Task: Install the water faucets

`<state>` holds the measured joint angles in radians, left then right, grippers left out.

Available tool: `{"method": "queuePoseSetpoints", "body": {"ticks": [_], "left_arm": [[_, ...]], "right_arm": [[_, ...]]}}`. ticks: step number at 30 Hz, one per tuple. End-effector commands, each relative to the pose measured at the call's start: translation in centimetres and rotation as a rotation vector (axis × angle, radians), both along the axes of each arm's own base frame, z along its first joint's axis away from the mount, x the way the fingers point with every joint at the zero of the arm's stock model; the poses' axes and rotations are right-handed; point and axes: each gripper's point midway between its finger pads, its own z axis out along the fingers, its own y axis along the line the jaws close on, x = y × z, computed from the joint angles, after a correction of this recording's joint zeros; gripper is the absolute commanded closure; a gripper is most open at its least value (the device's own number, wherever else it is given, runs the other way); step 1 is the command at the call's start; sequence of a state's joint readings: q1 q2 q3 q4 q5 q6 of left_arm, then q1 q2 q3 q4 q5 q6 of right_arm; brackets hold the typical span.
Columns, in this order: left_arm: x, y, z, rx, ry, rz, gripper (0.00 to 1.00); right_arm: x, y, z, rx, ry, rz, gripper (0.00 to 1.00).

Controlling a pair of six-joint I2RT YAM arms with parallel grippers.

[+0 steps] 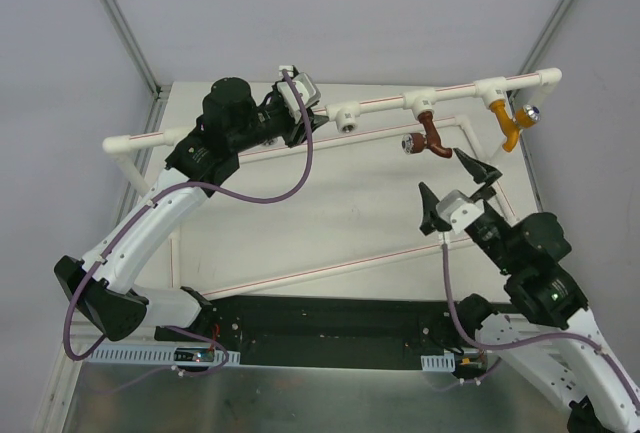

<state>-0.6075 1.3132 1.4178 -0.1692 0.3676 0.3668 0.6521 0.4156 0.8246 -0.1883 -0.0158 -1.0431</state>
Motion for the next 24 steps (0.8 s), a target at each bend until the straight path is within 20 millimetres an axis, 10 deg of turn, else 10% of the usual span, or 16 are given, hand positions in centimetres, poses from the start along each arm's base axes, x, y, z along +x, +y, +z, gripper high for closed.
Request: {"method": "queuePoseSetpoints", "body": {"ticks": [1, 7, 24], "left_arm": [[-6.3, 4.4, -17.8, 0.382, 0.633, 0.074, 0.94], [-6.3, 4.3, -18.0, 0.386, 0.636, 0.074, 0.94], [-6.3, 4.3, -18.0, 0.386, 0.638, 0.073, 0.94]], "right_arm": [[1.7, 1.9, 3.4, -0.195, -0.275, 0.026, 0.09], [4.5, 2.7, 4.2, -0.279, -0.36, -0.05, 0.11], [8.1, 3.5, 1.2, -0.092, -0.169, -0.223, 0.56]]}}
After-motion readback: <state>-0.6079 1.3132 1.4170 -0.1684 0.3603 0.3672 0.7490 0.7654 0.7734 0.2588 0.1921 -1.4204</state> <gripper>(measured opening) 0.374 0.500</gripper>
